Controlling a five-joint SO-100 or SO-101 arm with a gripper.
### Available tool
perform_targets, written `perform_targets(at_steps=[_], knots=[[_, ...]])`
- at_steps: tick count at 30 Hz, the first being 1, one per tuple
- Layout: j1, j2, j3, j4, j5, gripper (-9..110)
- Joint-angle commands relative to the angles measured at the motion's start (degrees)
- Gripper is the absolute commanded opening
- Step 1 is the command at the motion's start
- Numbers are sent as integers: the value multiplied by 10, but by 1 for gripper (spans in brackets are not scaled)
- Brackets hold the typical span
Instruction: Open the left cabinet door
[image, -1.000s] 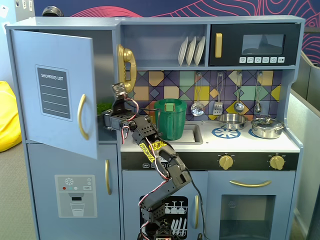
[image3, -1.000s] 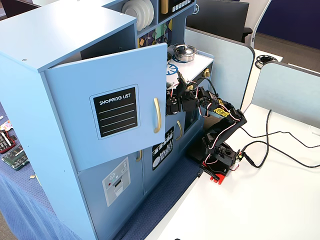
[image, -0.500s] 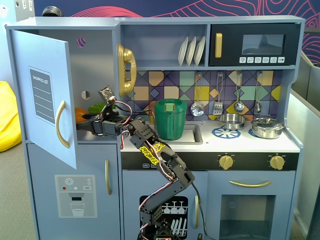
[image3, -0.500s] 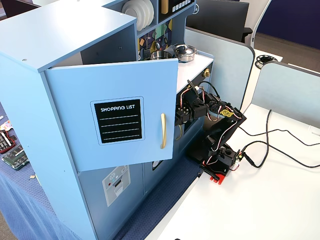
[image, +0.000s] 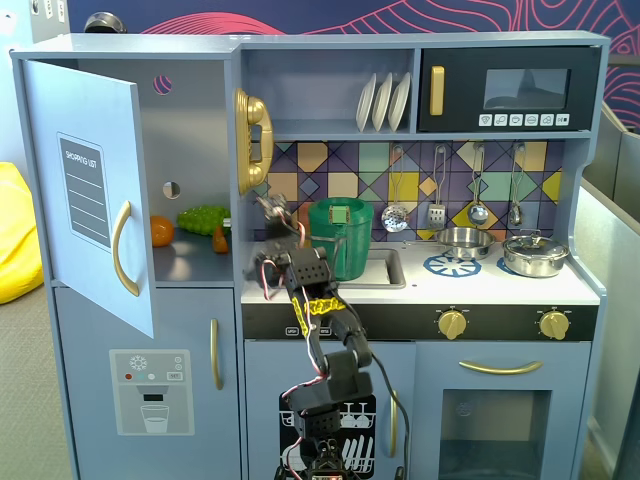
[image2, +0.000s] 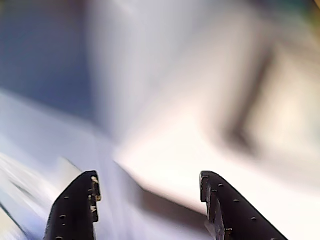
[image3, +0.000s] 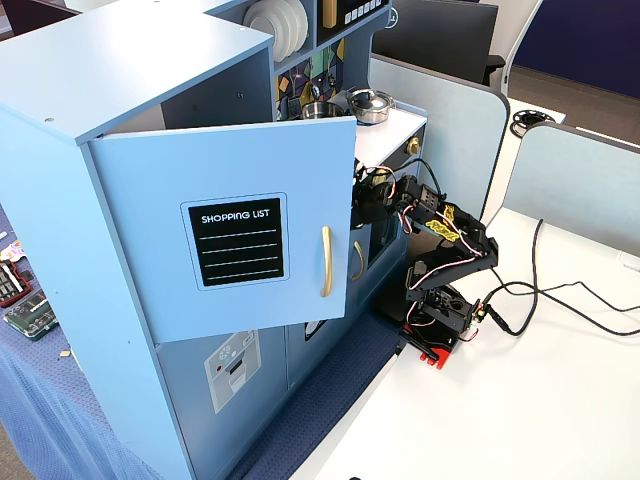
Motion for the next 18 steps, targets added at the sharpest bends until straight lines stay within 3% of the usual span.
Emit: perform_targets(at_steps=[1,18], knots=[[73,61,84,20,18,17],[190,313,460,146,120,15]])
